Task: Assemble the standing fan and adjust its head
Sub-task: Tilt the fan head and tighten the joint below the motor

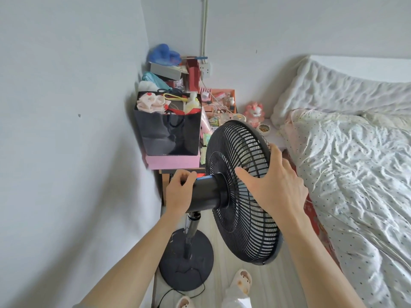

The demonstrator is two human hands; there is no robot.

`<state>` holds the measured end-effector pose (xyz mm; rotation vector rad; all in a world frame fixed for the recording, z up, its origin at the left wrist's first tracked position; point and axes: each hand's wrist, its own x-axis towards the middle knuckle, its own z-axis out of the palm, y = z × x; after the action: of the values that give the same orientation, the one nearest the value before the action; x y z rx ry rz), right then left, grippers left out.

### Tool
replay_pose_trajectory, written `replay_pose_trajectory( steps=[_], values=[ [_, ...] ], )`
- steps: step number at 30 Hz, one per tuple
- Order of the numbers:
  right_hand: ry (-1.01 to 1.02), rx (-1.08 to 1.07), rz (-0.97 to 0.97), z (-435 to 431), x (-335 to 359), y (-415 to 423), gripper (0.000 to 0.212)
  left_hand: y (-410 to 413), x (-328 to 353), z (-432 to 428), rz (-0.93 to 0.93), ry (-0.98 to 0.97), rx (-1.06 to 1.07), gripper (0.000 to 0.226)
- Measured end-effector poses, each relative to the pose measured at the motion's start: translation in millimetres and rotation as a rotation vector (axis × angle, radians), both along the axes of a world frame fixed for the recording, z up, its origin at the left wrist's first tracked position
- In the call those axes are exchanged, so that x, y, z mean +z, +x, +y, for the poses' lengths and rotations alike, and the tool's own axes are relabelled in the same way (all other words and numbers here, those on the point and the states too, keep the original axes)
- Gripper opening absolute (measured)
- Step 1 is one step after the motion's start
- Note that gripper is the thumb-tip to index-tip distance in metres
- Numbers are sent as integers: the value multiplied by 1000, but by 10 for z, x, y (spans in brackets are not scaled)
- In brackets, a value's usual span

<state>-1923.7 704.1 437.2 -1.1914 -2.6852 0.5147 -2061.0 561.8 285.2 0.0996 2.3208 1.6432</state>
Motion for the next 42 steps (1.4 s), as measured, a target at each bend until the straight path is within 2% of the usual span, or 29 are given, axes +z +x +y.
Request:
replay_pose_trajectory(
  steps=[5, 8, 10, 13, 15, 18, 20, 24, 27, 29, 35, 42],
  values=[
    [51, 20, 49, -57, -75, 3, 97, -32, 70, -141, -163, 241, 2, 28],
    [230, 62, 161, -154, -195, -3, 91, -59, 90, -239, -272, 330, 62, 22],
    [319, 121, 291, -247, -261, -1, 79, -64, 51, -285, -311, 334, 79, 27],
    [364, 249, 428, -439, -347, -21, 59, -60, -115, -405, -331, 238, 76, 36],
    [324, 363, 473, -577, -435, -51, 52, -72, -295, -518, -362, 176, 81, 37],
    [69, 492, 498, -778, -613, -142, 49, -62, -536, -696, -370, 7, -8, 36],
    [-7, 526, 469, -857, -753, -259, 48, -26, -654, -794, -361, -191, -75, 28],
    [60, 532, 337, -934, -1012, -605, 49, 63, -962, -1004, -431, -392, -197, 49],
    [137, 578, 163, -907, -1229, -811, 47, 106, -1141, -1069, -439, -507, -306, 56],
    [221, 585, 129, -896, -1339, -897, 40, 124, -1214, -1076, -431, -554, -348, 56],
    [325, 561, 354, -989, -1470, -1029, 26, 20, -1607, -1066, -440, -629, -415, 63],
    [331, 562, 450, -960, -1587, -1048, 21, -94, -2183, -835, -381, -796, -560, 73]
  ],
)
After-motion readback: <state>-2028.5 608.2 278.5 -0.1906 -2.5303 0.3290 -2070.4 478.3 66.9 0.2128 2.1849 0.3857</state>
